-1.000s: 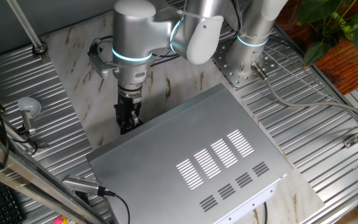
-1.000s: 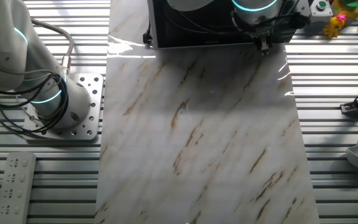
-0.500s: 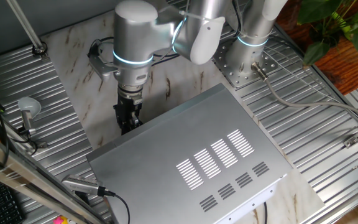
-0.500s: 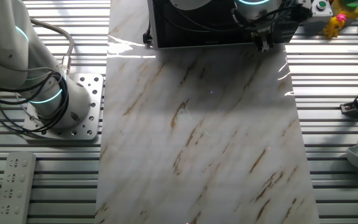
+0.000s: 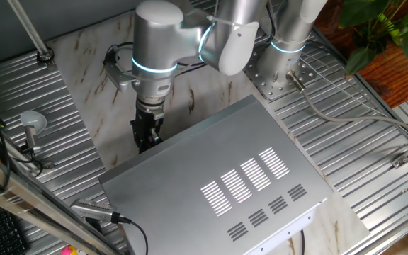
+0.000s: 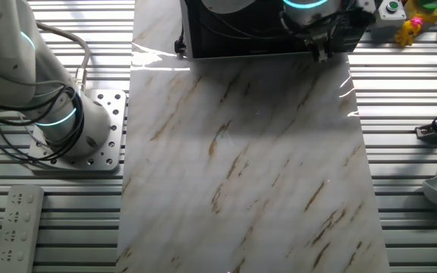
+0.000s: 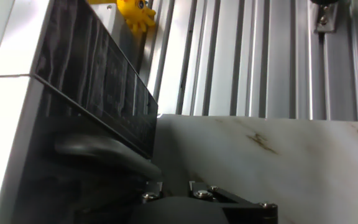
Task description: Open the microwave door
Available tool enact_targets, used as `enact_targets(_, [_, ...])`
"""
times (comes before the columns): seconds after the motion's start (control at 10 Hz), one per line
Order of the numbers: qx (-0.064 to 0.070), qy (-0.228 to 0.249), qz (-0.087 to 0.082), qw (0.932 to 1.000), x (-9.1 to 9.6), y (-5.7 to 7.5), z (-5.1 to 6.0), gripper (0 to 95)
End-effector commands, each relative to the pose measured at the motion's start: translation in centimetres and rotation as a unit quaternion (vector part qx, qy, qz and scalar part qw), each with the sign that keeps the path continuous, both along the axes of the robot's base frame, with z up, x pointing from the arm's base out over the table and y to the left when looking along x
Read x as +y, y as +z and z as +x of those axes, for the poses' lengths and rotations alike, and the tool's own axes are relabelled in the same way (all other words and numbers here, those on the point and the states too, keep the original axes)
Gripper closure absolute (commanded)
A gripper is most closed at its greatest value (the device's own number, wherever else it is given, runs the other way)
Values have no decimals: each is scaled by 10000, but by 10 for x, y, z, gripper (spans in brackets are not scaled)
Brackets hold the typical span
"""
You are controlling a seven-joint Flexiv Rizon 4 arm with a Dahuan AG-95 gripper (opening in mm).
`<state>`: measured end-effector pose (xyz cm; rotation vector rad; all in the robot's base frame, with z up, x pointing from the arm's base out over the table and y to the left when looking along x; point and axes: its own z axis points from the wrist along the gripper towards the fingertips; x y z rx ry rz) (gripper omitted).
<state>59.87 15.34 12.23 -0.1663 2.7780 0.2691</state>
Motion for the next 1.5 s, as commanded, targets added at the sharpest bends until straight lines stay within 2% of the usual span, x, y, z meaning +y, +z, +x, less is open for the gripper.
enact_targets(0.1, [15,126,-32,9999,-2,0,-1,760])
enact_targets(0.2, [65,117,101,9999,-2,0,-1,760])
enact_targets(0.6, [34,256,280,9993,-1,-1,-4,760])
enact_targets(1.1, [-7,192,387,9991,11,2,-10,760])
enact_targets(1.5, [-85,100,509,9986,21,1,-6,760])
